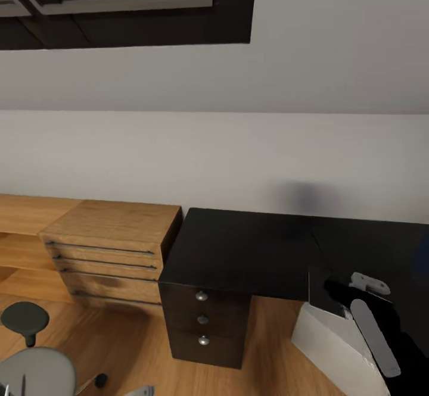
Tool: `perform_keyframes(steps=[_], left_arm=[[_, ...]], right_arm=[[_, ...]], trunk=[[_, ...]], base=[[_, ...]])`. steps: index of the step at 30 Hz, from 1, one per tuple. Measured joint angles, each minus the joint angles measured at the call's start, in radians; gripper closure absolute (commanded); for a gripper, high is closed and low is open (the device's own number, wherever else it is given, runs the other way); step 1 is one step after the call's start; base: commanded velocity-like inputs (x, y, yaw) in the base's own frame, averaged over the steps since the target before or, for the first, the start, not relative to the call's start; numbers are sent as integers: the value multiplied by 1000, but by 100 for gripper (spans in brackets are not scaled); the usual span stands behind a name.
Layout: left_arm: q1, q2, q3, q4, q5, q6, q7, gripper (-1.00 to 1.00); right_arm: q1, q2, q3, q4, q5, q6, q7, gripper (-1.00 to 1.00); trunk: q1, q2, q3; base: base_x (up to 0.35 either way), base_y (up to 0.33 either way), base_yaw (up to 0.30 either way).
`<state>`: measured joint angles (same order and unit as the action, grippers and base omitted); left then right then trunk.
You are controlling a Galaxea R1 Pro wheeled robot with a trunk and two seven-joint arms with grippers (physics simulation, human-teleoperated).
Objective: In the bedroom, organize the workspace by keeping the computer under the desk, ensuring the monitor is on the desk, placing the keyboard on the desk next to the monitor, placing the mouse on the desk next to the keyboard, moving the folder from the swivel chair onto the desk next to the mouse, stacking the notebook on top of the folder with the pen on top of the notebook, and positioning the swivel chair next to the desk.
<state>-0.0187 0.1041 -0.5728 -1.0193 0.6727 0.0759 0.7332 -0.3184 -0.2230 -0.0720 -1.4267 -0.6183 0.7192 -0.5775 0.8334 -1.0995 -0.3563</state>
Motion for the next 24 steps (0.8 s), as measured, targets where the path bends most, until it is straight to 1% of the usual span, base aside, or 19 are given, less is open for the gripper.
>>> perform_keyframes(steps=[2, 3, 4, 5, 6, 8, 9, 11, 12, 14, 16, 17, 20, 24], left_arm=[[0, -2, -1, 2, -1, 0, 0, -100], [0, -3, -1, 3, -1, 0, 0, -100], [0, -6, -1, 4, 0, 0, 0, -100], [0, -10, -1, 5, 0, 0, 0, -100], [0, -11, -2, 6, 0, 0, 0, -100], [0, -15, -2, 11, -1, 0, -1, -100], [0, -16, -2, 12, -1, 0, -1, -100], [0, -19, -2, 16, -3, 1, -1, -100], [0, -23, -2, 22, -4, 1, -2, -100], [0, -34, -1, 45, -7, 0, -5, -100], [0, -45, -1, 59, -9, 0, -9, -100], [0, -48, -1, 63, -9, 0, -10, -100], [0, -53, -1, 68, -9, 0, -12, -100], [0, -54, -2, 77, -10, -1, -14, -100]], right_arm=[[69, -67, 7, 0, 14, 15, 138, 100], [84, -80, 8, 1, 22, 17, 171, 100], [106, -100, 9, 3, 45, 18, 228, 100], [120, -115, 10, 5, 77, 18, 279, 100], [126, -120, 11, 6, 96, 18, 302, 100], [144, -133, 11, 36, 178, 9, 378, 100], [148, -135, 11, 51, 200, 2, 398, 100], [157, -139, 9, 120, 267, -59, 482, 100], [160, -143, 0, 167, 289, -112, 527, 100], [162, -159, -45, 256, 308, -212, 601, 100], [163, -169, -92, 307, 318, -270, 656, 100], [164, -171, -107, 321, 321, -285, 677, 100], [164, -175, -127, 363, 326, -309, 711, 100], [164, -176, -135, 380, 327, -315, 717, 100]], trunk=[[0, 0, 1], [0, 0, 2], [0, 0, 3], [0, 0, 3], [0, 0, 4], [0, 0, 5], [0, 0, 6], [0, 0, 7], [0, 0, 8], [0, 0, 10], [0, 0, 11], [0, 0, 12], [0, 0, 14], [0, 0, 17]], base=[[0, 0, -289], [0, 0, -289], [0, 0, -289], [0, 0, -289], [0, 0, -288], [0, 0, -288], [0, 0, -288], [0, 0, -288], [0, 0, -288], [0, 0, -288], [0, 0, -288], [0, 0, -288], [0, -48, -288], [0, -235, -288]])
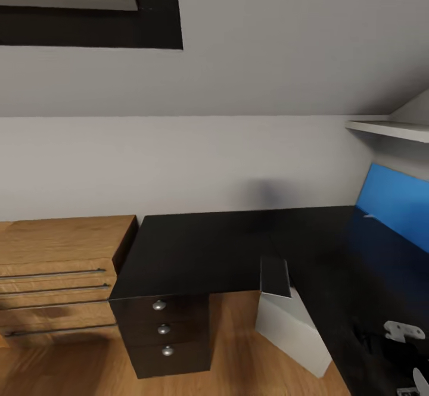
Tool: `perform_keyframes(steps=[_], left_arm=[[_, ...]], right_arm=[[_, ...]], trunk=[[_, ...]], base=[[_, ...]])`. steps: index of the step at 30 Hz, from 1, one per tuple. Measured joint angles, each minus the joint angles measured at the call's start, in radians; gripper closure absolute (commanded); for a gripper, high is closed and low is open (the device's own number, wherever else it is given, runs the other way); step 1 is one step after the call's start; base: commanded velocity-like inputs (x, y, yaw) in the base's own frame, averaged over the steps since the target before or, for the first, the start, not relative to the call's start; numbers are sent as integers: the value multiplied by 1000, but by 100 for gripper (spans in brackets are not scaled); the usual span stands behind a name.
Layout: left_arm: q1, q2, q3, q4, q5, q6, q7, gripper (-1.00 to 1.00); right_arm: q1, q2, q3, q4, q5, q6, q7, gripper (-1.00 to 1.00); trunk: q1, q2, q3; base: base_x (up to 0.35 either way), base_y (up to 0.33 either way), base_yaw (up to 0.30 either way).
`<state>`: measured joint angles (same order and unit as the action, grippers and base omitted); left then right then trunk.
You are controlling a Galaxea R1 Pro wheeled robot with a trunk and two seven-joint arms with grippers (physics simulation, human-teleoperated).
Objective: In the bedroom, organize the workspace by keeping the computer under the desk, ensuring the monitor is on the desk, placing the keyboard on the desk next to the monitor, placing the mouse on the desk next to the keyboard, moving the folder from the swivel chair onto the desk next to the mouse, stacking the notebook on top of the folder with the pen on top of the notebook, and positioning the swivel chair next to the desk.
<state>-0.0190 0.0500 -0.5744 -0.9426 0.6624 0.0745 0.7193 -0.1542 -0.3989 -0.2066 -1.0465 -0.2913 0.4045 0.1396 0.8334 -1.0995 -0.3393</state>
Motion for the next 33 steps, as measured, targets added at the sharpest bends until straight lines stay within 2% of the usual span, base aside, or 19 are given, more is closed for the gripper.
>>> perform_keyframes(steps=[5, 18, 25, 33], left_arm=[[0, -1, 0, 1, 0, 0, 0, -100], [0, -1, 1, 1, 0, 0, -6, -100], [0, -1, 1, 1, 0, 0, -6, -100], [0, -1, 0, 2, 1, 0, -6, -100]], right_arm=[[0, 2, -15, 5, 1, -2, -1, 100], [0, 1, -20, 21, 5, -3, -1, 100], [0, 0, -20, 57, 8, -55, -1, 100], [0, 1, -20, 64, 72, -59, -8, 100]], trunk=[[0, 0, 1], [0, 0, 2], [0, 0, 2], [0, 0, 2]], base=[[0, -236, -142], [0, -15, -5], [64, 0, 0], [9, 0, 0]])
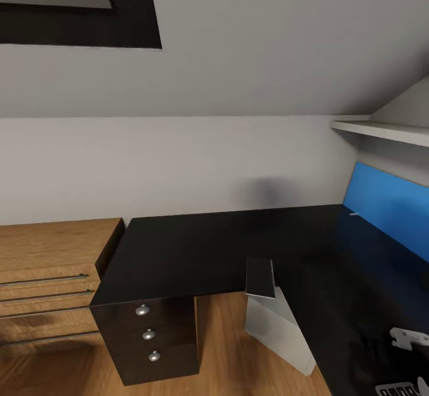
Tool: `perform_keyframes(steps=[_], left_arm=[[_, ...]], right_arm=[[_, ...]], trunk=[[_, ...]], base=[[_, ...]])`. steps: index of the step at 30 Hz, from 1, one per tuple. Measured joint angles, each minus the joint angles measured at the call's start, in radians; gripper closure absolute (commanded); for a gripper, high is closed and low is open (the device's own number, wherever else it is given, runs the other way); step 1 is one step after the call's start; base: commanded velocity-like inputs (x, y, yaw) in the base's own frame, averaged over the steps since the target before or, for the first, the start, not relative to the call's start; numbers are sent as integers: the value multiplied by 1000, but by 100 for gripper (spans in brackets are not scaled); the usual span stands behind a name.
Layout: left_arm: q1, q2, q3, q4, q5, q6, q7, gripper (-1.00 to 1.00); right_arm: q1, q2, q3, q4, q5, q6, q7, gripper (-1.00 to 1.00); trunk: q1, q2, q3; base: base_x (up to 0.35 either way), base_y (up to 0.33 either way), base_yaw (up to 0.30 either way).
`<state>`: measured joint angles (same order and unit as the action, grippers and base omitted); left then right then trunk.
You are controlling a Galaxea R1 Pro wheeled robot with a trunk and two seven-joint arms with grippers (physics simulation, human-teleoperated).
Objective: In the bedroom, organize the workspace by keeping the computer under the desk, ensuring the monitor is on the desk, placing the keyboard on the desk next to the monitor, placing the mouse on the desk next to the keyboard, moving the folder from the swivel chair onto the desk next to the mouse, stacking the notebook on top of the folder with the pen on top of the notebook, and positioning the swivel chair next to the desk.
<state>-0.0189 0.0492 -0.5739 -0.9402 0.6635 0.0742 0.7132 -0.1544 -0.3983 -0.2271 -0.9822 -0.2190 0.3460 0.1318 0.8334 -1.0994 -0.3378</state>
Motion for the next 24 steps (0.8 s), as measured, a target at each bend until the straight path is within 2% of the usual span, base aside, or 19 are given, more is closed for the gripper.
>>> perform_keyframes(steps=[2, 4, 5, 7, 8, 10, 14, 24], left_arm=[[0, 0, 0, 0, 0, 0, 0, -100], [0, -2, 0, 3, 0, 0, 0, -100], [0, -5, 0, 5, 0, -1, 0, -100], [0, -5, 0, 6, 0, -12, 0, -100], [0, -6, 1, 21, -2, -41, -5, -100], [0, -9, 1, 29, -3, -56, -30, -100], [0, -9, 2, 32, -4, -63, -44, -100], [0, -9, 2, 32, -4, -65, -44, -100]], right_arm=[[0, 0, 0, 0, 12, 0, -6, 100], [0, 3, 0, 0, 29, 1, -42, 100], [0, 6, 1, 1, 45, 1, -128, 100], [0, 7, 1, 1, 65, 2, -148, 100], [0, 7, 0, 1, 107, 2, -155, 100], [0, 8, 0, 7, 122, 3, -167, 100], [0, 9, 3, 29, 128, 4, -191, 100], [-1, 10, 7, 66, 137, 2, -194, 100]], trunk=[[0, 0, 0], [0, 0, 0], [0, 0, 0], [0, 0, 0], [0, 0, 0], [0, 0, 0], [0, 0, 0], [0, 0, 0]], base=[[0, 0, 0], [0, 0, 0], [0, 0, 0], [0, 0, 0], [0, 0, 0], [-60, -2, 0], [-129, -15, 0], [-7, -1, 0]])
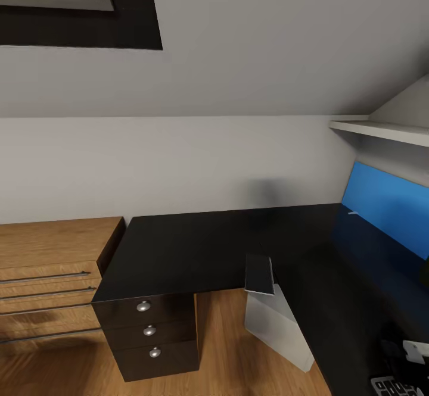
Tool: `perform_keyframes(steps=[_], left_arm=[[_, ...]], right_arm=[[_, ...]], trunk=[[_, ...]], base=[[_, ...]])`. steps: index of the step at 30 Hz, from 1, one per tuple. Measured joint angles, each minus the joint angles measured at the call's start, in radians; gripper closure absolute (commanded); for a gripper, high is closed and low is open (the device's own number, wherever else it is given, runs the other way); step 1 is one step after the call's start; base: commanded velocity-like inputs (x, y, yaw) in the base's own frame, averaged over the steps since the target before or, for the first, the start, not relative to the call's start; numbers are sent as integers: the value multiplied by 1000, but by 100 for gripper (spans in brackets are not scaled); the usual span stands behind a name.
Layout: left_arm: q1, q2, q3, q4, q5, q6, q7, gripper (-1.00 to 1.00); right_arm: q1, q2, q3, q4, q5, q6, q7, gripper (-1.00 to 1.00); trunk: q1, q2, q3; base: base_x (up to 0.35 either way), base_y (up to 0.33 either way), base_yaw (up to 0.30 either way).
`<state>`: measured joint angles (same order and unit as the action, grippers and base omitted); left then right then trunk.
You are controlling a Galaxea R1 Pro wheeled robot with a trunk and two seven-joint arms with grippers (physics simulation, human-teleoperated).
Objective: In the bedroom, organize the workspace by keeping the computer under the desk, ensuring the monitor is on the desk, placing the keyboard on the desk next to the monitor, placing the mouse on the desk next to the keyboard, moving the folder from the swivel chair onto the desk next to the mouse, stacking the notebook on top of the folder with the pen on top of the notebook, and positioning the swivel chair next to the desk.
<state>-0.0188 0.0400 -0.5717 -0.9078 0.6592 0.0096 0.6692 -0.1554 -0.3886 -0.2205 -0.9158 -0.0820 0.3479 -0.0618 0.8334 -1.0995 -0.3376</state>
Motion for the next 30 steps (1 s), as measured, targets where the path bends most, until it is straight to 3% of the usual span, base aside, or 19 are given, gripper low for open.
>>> perform_keyframes(steps=[27, 28, 30], left_arm=[[0, -1, 1, 0, 0, 0, 0, -100], [0, -1, 1, 0, 0, 0, 1, -100], [0, -1, 1, 0, 0, 0, 0, -100]], right_arm=[[1, 2, 1, 3, -2, -1, 0, 100], [1, 2, 1, 3, -2, -1, 0, -100], [1, 2, 1, 3, -5, -1, -2, -100]], trunk=[[0, 0, 0], [0, 0, 0], [0, 0, 0]], base=[[53, 0, 0], [1, 0, 0], [0, 0, 0]])
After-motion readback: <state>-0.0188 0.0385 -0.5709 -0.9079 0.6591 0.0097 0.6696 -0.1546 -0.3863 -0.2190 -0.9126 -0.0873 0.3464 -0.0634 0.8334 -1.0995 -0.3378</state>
